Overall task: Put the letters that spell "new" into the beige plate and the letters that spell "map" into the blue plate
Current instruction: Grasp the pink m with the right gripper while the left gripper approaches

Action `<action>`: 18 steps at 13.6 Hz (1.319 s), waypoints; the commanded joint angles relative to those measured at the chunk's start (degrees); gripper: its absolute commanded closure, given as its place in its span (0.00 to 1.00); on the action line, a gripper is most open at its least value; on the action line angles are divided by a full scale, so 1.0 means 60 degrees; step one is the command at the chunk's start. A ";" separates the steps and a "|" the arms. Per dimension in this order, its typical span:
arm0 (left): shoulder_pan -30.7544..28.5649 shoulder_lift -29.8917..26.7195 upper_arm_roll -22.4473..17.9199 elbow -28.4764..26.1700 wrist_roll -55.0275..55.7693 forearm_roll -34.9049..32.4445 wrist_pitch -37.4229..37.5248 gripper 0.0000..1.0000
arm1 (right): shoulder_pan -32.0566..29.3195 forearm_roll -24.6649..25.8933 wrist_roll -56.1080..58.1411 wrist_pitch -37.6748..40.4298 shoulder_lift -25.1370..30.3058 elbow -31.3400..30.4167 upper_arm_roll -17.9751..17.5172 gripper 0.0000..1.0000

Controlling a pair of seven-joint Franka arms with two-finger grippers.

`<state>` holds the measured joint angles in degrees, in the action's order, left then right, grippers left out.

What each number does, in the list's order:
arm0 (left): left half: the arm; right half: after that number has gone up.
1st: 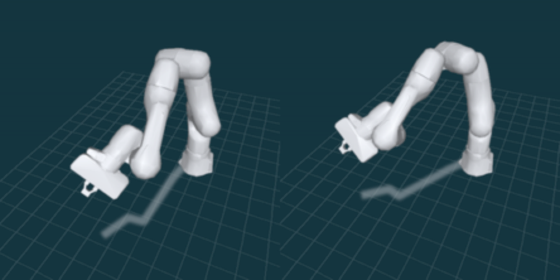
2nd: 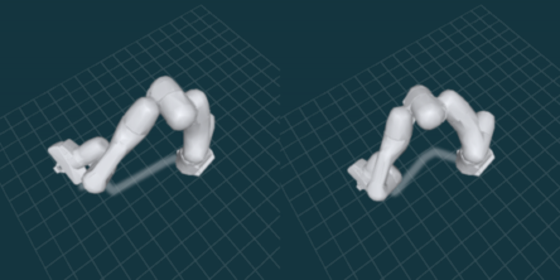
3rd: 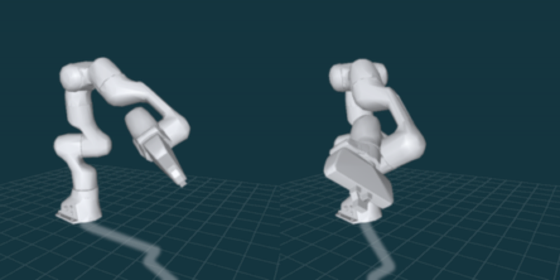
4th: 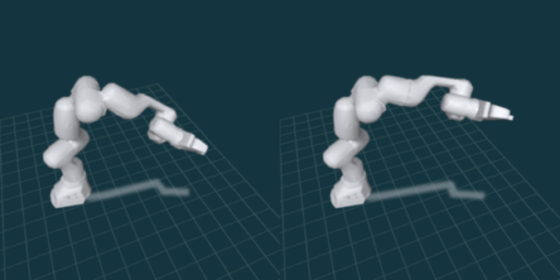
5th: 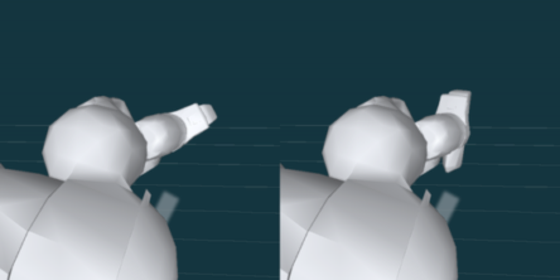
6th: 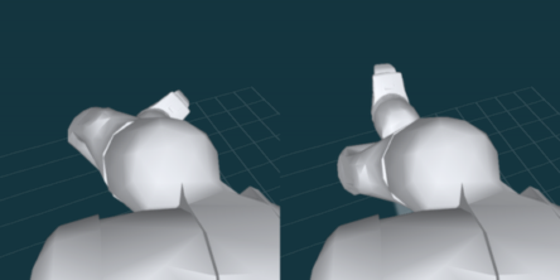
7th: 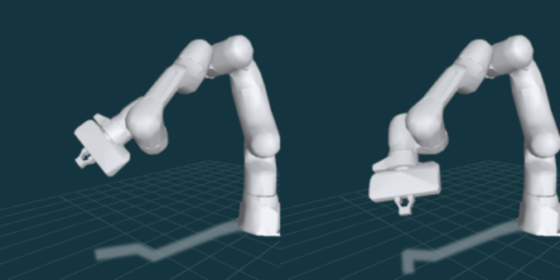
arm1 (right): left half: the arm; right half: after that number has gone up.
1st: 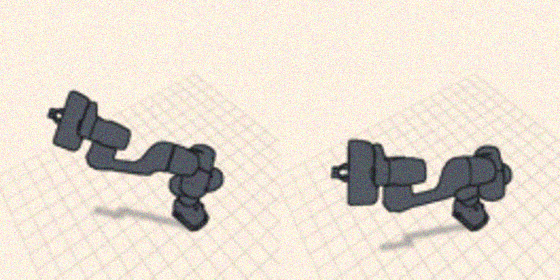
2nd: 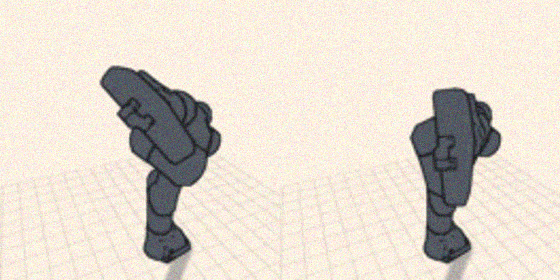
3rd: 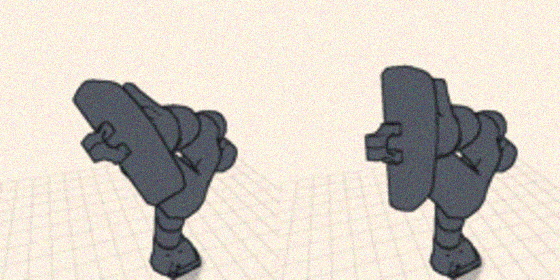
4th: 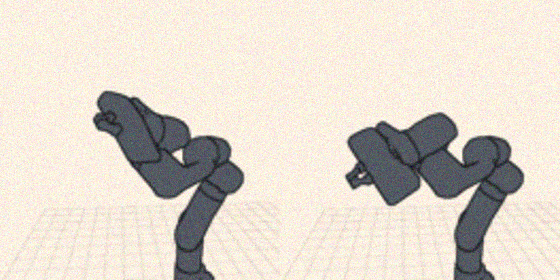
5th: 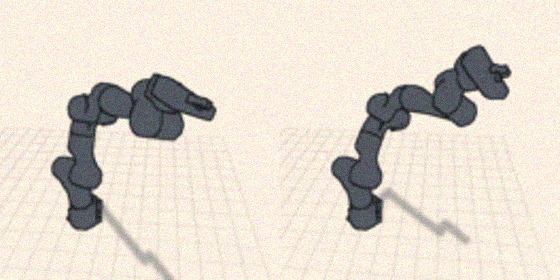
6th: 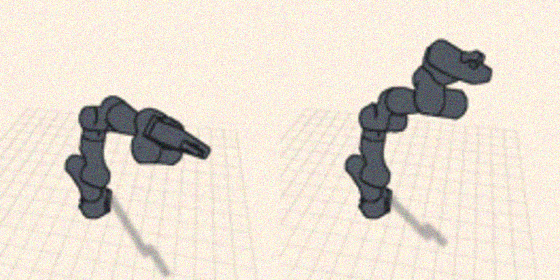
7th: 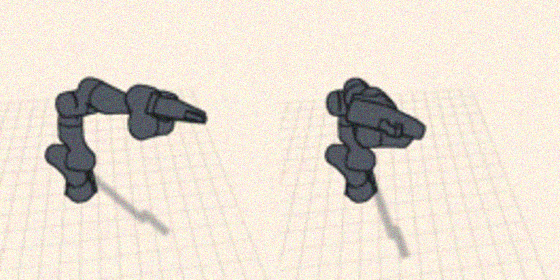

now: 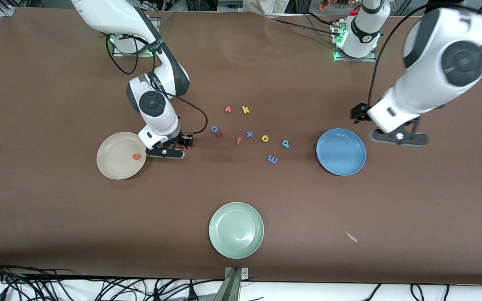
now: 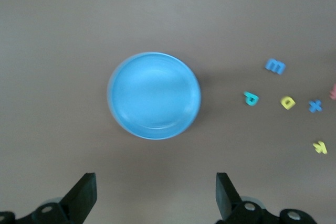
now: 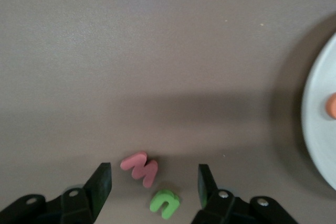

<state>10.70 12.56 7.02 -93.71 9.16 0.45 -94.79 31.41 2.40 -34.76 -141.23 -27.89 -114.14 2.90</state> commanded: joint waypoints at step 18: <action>0.2757 0.4571 -0.0057 0.0398 1.2694 0.0730 -0.4797 0.00 | 0.0478 0.0142 -0.0755 -0.1277 -0.0640 -0.0298 0.0117 0.44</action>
<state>26.11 38.67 7.48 -93.18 81.47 3.91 -123.84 33.75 2.40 -38.17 -147.84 -31.97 -115.17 3.19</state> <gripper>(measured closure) 0.000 0.361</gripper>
